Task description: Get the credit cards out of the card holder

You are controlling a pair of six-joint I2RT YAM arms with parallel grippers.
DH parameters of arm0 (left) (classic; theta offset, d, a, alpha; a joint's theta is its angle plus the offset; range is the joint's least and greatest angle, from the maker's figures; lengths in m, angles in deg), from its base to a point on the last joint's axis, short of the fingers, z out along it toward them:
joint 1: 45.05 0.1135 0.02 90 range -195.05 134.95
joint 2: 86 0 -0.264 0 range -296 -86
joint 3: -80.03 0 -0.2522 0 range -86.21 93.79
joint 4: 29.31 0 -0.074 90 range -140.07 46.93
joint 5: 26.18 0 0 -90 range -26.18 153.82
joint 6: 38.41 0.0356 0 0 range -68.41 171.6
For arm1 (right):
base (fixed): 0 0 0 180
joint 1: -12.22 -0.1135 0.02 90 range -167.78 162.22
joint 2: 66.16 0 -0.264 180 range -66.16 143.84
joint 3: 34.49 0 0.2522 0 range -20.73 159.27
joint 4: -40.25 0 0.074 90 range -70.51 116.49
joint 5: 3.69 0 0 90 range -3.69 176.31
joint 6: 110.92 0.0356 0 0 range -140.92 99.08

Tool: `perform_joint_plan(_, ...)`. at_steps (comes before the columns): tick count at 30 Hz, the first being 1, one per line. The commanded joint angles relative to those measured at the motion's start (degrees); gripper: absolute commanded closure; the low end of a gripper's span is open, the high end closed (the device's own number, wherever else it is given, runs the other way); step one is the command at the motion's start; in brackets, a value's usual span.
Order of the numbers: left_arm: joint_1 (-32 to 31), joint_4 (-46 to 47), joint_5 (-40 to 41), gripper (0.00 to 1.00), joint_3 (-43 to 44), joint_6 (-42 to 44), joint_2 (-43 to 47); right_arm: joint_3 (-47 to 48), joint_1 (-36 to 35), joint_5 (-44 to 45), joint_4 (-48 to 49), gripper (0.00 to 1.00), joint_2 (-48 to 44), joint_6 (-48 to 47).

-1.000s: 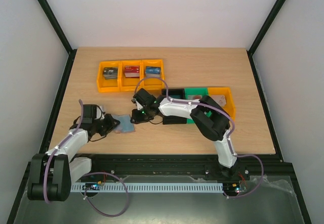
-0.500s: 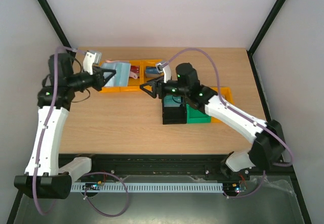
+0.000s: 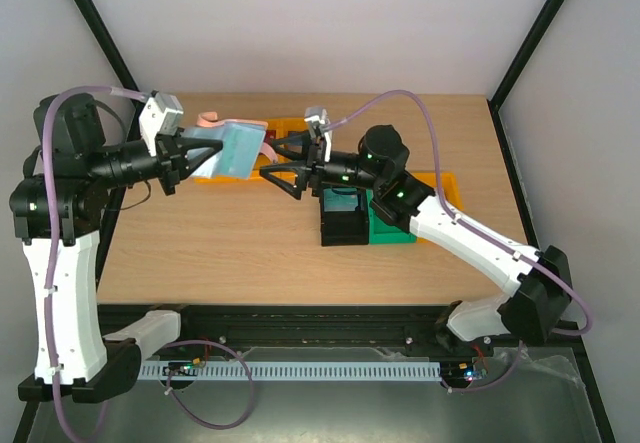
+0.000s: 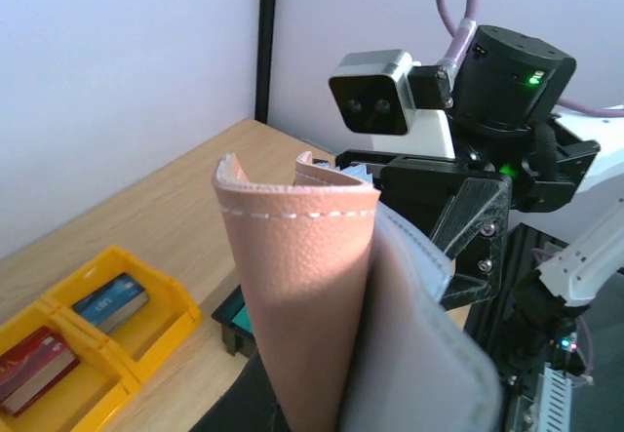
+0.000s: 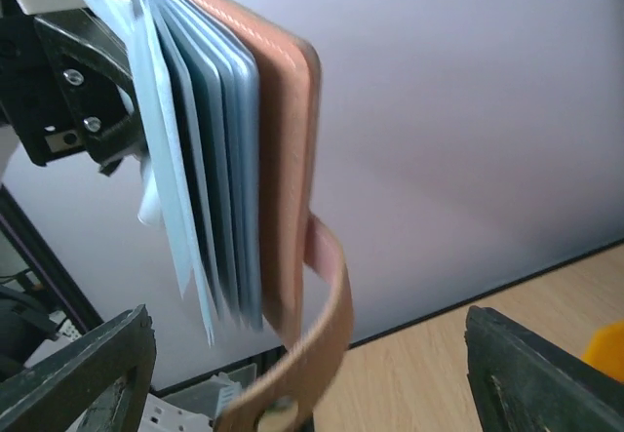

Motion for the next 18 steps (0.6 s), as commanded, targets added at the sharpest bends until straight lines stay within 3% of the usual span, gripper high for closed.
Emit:
perform_joint_plan(1,0.1,-2.6,-4.7,0.98,1.8,-0.2,-0.3,4.4,-1.3,-0.5,4.4,0.15,0.7,-1.2)
perform_joint_plan(18,0.1,-7.7,-8.1,0.98,4.4,5.1,-0.2,9.1,-1.8,4.2,-2.6,0.13,3.1,-5.9)
